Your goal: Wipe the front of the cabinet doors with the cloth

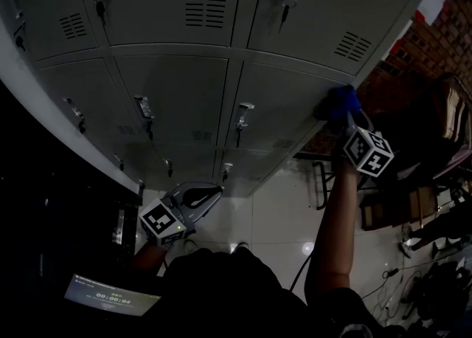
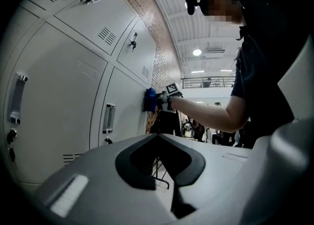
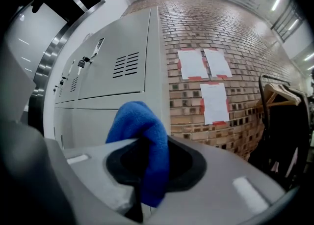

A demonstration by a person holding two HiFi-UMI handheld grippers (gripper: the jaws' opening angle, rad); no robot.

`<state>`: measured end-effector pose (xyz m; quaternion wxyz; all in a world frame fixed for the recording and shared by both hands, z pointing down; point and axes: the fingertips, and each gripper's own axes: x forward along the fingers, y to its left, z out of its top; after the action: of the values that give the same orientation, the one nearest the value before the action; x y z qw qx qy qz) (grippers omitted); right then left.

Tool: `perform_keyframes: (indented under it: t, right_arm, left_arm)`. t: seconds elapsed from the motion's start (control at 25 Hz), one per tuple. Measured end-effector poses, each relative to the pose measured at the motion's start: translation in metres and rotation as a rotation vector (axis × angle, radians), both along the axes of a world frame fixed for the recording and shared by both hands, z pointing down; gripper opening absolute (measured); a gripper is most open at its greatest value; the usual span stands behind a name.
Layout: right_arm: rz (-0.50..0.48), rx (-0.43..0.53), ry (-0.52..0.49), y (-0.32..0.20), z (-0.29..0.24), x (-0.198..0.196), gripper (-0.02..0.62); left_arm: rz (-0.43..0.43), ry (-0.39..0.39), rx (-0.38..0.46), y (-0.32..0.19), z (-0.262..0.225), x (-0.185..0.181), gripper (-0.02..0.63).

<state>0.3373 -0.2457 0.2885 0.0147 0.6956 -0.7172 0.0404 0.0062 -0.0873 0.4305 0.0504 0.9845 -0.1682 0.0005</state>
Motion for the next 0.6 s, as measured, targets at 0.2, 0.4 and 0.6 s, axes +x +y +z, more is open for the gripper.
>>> perform_keyframes:
  t: [0.2,0.4,0.6]
  right_arm:
    - [-0.044,0.028,-0.007,0.012,0.001,-0.033,0.069]
    - [-0.199,0.037,-0.052,0.009,0.01,-0.114,0.069]
    - [-0.323,0.009,-0.039,-0.005,0.022,-0.19,0.069]
  left_arm:
    - [-0.02,-0.001,-0.006,0.005,0.001,-0.008,0.003]
    - [-0.047,-0.002,-0.004,0.006,0.004,-0.018,0.003]
    - [-0.065,-0.004,-0.011,0.009,0.003,-0.031,0.003]
